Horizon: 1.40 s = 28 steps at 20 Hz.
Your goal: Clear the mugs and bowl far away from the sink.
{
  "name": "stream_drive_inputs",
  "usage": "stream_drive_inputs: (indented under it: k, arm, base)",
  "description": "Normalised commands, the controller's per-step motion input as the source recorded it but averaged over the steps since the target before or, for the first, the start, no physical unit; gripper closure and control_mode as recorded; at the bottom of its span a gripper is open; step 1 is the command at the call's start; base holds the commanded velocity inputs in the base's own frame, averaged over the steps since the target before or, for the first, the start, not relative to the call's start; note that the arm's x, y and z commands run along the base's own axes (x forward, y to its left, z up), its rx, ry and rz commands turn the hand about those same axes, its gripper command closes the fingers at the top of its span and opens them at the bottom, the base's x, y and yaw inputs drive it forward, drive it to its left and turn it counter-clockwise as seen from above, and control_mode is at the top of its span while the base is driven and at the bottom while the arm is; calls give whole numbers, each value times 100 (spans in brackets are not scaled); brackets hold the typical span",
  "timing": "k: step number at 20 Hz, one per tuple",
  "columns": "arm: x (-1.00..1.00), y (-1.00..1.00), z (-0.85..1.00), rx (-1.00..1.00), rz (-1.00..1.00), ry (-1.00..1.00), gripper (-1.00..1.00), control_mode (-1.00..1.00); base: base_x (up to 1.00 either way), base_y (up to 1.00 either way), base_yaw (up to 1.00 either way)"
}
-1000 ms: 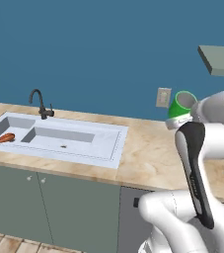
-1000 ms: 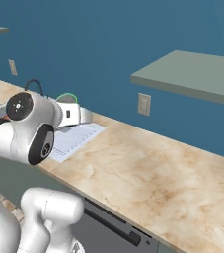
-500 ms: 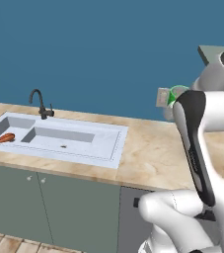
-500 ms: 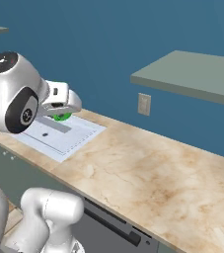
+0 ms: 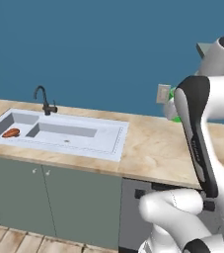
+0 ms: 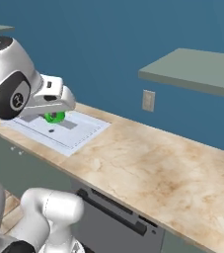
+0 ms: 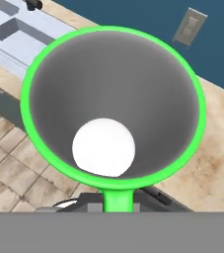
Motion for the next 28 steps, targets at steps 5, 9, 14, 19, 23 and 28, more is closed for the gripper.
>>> stream_drive_inputs:
  k: [5,9,14,19,23,28]
  arm:
    - [0,0,0,0,0,0,100,100]
    - [0,0,0,0,0,0,100,100]
    - [0,0,0,0,0,0,100,100]
    - [0,0,0,0,0,0,100,100]
    - [0,0,0,0,0,0,100,100]
    - [0,0,0,0,0,0,100,100]
  base:
    - [-51,67,1]
    - [-70,100,15]
    - [-57,100,30]
    - [-43,91,69]
    - [-1,24,100]
    - [0,9,100]
